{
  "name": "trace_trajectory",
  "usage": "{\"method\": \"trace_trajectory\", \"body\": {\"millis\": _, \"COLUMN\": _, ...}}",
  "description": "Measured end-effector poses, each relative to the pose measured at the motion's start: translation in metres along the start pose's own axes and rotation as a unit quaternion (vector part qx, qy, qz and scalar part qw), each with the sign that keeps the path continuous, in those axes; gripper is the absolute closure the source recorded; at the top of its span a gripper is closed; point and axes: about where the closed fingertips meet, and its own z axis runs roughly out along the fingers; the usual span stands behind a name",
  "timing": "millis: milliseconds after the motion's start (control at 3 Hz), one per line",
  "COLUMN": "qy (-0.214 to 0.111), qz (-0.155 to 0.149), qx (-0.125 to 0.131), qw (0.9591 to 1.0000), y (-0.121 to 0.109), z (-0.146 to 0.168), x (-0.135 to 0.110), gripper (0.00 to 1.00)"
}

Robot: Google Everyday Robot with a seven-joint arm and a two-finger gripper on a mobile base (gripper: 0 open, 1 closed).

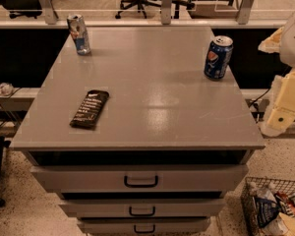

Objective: Knock pepsi can over

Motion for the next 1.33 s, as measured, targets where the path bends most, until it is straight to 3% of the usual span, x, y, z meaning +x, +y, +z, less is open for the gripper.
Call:
{"method": "trace_trajectory", "body": {"millis": 333, "qy": 0.0, "qz": 0.0, "qx": 0.0, "qw": 1.0, "y": 0.0, "z": 0.0, "x": 0.0, "gripper": 0.0}}
{"method": "trace_trajectory", "body": {"millis": 667, "qy": -0.021, "qz": 0.003, "qx": 0.017, "qw": 0.9996, "y": -0.014, "z": 0.006, "x": 0.003, "gripper": 0.0}}
{"method": "trace_trajectory", "body": {"millis": 1333, "qy": -0.061, "qz": 0.016, "qx": 0.093, "qw": 0.9937, "y": -0.088, "z": 0.035, "x": 0.022, "gripper": 0.0}}
